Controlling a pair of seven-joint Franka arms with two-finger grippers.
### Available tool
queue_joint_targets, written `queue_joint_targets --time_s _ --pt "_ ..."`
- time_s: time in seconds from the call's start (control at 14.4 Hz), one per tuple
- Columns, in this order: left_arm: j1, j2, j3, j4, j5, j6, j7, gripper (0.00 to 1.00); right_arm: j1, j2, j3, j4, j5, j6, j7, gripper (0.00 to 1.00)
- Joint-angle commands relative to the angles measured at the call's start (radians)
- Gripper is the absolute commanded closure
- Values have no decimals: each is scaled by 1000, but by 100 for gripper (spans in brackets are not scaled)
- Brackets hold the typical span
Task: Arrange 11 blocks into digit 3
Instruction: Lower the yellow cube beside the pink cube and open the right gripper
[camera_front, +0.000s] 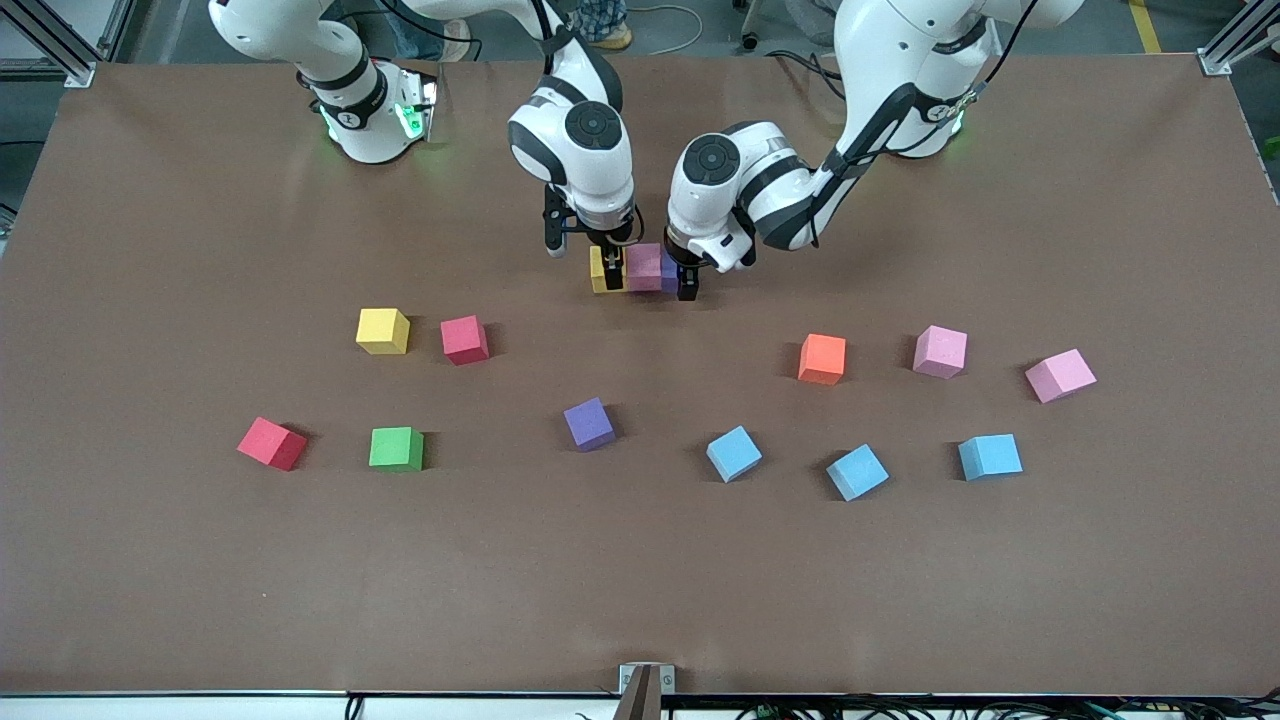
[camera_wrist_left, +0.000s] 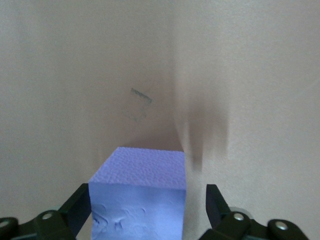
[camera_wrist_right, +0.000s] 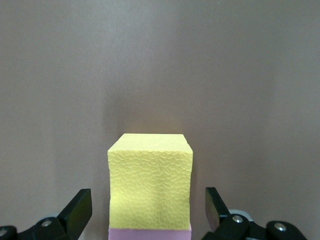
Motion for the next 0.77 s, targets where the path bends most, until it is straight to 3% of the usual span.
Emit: queue_joint_targets --time_s 0.0,0.21,0.49,0.7 --pt "-3 -19 -5 17 27 -43 2 0 -19 -70 -5 -16 13 -58 -43 0" --pt "4 -70 -26 17 27 -89 4 0 -107 -96 -6 -6 13 -120 -191 0" --pt "17 -149 -62 20 27 -161 7 0 -255 -115 -6 -19 11 -167 -582 0" --pt "20 -174 -62 73 26 -255 37 0 -337 -156 -8 -28 11 -184 -933 0"
